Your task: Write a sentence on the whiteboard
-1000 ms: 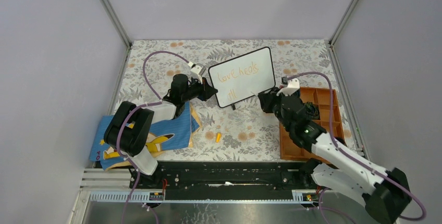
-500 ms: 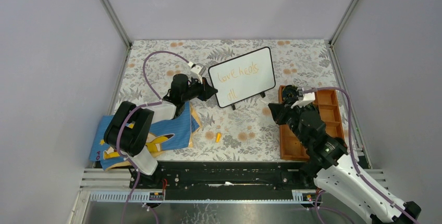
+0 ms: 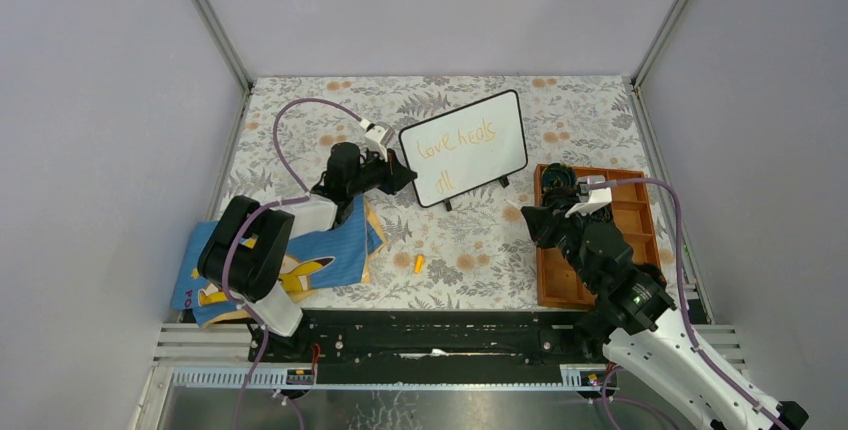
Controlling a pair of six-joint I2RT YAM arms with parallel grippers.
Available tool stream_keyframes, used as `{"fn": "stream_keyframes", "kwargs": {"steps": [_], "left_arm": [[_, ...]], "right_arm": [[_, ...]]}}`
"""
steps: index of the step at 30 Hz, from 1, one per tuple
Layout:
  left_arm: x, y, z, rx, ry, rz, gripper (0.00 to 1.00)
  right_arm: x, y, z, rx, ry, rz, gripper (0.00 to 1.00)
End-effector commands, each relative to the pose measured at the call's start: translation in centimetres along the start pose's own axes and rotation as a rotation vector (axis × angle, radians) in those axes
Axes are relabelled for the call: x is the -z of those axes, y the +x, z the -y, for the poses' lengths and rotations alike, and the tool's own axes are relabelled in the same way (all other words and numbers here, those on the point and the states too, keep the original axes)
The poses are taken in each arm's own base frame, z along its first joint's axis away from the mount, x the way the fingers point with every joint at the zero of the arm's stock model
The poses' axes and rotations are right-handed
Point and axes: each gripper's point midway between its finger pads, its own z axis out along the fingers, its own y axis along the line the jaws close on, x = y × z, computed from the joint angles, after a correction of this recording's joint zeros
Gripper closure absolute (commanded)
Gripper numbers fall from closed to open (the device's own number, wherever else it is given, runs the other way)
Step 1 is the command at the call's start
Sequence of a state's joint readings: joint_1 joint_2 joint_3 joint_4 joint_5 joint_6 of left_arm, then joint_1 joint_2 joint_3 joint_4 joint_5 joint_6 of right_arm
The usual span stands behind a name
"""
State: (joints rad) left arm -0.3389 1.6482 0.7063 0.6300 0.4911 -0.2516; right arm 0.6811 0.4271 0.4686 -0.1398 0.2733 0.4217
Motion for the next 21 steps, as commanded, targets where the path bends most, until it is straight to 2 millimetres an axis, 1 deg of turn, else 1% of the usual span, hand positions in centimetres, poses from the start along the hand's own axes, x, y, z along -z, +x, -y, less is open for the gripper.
{"fn": "stream_keyframes", "kwargs": {"steps": [1,10,15,18,21], "left_arm": [[1.63,4.52,-2.99,0.003,-0.115,-0.131,1.0],[2.53,4.54,-3.22,-0.008,-0.136,-0.148,1.0],[2.46,4.56,-3.42,0.0,-0.148,-0.15,1.0],[2.44,4.51,-3.16,0.002,-0.136,-0.152,0.89],[2.41,4.52,-2.99,0.003,-0.128,-0.157,0.73]], "right_arm": [[0.03,-1.1,0.2,0.005,0.011,0.046,1.0],[-0.21,-0.93,0.01,0.008,-0.001,0.046,1.0],[-0.14,-0.98,0.04,0.01,0.0,0.048,1.0],[-0.14,-1.02,0.07,0.013,0.0,0.051,1.0],[-0.18,-1.06,0.03,0.013,-0.001,0.051,1.0]]}}
